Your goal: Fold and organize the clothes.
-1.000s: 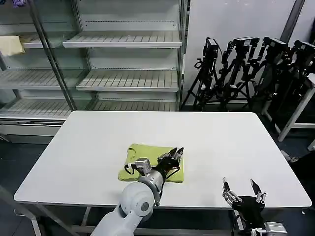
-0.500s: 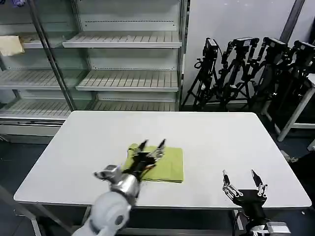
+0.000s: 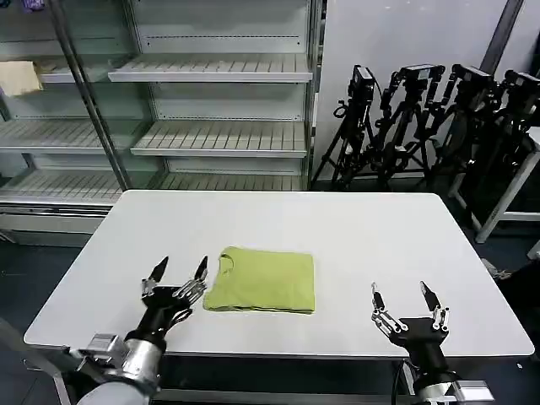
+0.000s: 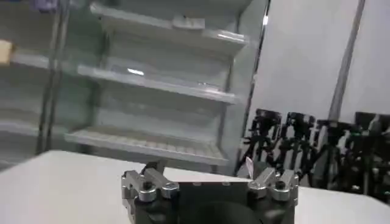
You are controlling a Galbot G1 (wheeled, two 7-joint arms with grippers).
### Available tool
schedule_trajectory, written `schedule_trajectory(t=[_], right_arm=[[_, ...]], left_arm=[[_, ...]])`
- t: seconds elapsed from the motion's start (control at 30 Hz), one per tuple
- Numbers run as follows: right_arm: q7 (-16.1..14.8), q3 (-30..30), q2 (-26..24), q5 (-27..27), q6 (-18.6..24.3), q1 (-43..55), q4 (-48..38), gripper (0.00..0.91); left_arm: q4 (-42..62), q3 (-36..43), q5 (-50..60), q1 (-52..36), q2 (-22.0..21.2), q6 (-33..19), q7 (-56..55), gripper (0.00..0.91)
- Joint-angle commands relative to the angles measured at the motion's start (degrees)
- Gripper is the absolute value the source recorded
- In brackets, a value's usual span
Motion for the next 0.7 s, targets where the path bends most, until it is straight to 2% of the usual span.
schedule_trajectory(t=[0.03, 0.17, 0.7], right_arm=[[0.2, -1.0, -0.6, -0.6, 0.9, 0.5, 0.8, 0.907], [0.2, -0.7, -0.8, -0.5, 1.4, 0.2, 0.8, 0.907], [0.8, -0.7, -1.6, 1.8, -1.7, 0.8, 1.8, 0.907]], left_arm=[[-4.8, -7.3, 6.5, 10.3, -1.3, -2.1, 2.5, 0.907], [-5.5, -6.7, 8.3, 11.2, -2.1, -2.4, 3.1, 0.907], [-5.7, -6.3, 8.8, 11.5, -3.8, -3.7, 2.8, 0.907]])
